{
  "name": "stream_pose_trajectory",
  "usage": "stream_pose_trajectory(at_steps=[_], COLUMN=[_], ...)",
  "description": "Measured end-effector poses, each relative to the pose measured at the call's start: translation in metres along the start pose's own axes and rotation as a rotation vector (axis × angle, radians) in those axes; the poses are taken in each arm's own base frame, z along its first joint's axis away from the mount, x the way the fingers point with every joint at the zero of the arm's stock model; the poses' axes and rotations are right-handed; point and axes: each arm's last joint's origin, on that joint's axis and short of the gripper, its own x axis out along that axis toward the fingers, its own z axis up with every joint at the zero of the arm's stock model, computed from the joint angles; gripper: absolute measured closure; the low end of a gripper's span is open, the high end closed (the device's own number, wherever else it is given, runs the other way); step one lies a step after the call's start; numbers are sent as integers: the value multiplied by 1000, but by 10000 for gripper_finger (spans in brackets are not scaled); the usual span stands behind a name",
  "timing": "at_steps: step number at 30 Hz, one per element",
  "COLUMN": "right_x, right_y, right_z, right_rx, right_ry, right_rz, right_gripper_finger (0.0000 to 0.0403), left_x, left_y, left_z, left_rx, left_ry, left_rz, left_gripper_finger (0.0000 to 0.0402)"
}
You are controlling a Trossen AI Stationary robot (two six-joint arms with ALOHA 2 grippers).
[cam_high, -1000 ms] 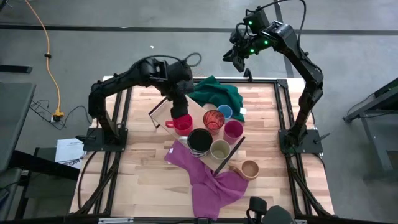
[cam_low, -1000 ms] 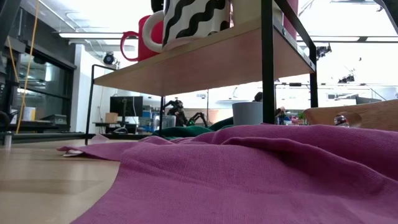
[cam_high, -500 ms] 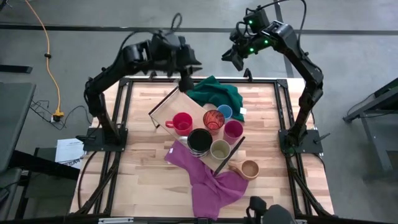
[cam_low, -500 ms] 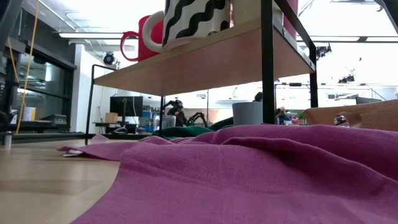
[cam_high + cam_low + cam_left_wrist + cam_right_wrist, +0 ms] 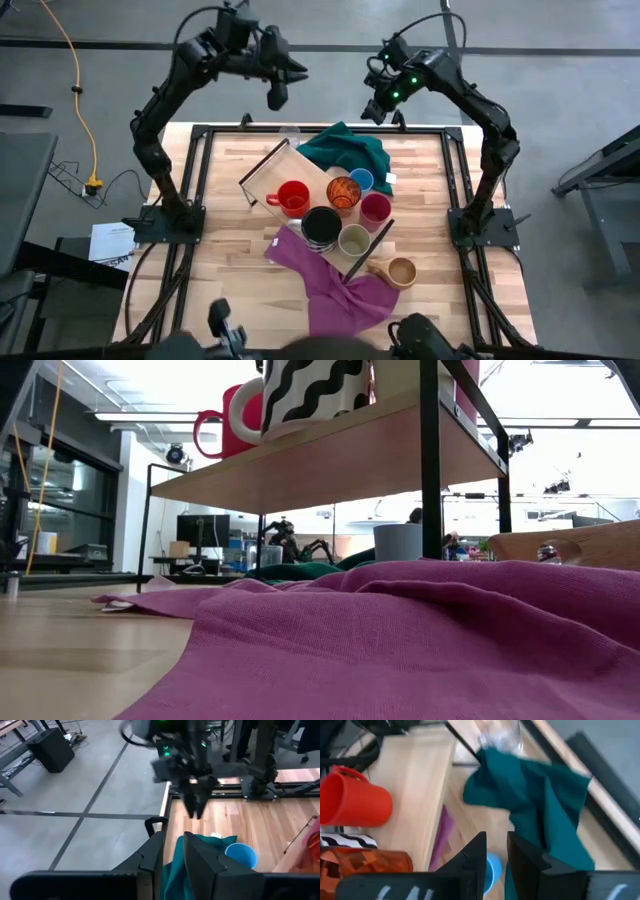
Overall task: Stack small to large cups/mugs on shelf
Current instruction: Put the blue mug on the shelf
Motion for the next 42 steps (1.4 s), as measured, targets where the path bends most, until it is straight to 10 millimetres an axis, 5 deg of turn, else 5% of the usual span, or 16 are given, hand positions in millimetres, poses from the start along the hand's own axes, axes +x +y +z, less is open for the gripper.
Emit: stream_pose_trajectory(at_steps=[13,28,42], right_x=[28,43,69], right_y=[-6,2,13], right_z=[-37,-101,-112], right_rx=[100,243,234], right_ry=[145,113,189], right_rz=[42,-89,-126], right_gripper_finger=[334,334,334], left_x=[-19,-24,-24], left_y=[36,44,43], left_z=[-17,-25,-28], left_rx=[-52,-85,-92], left_ry=[-15,19,49], left_rz=[30,46,61], left_gripper_finger=[337,337,337])
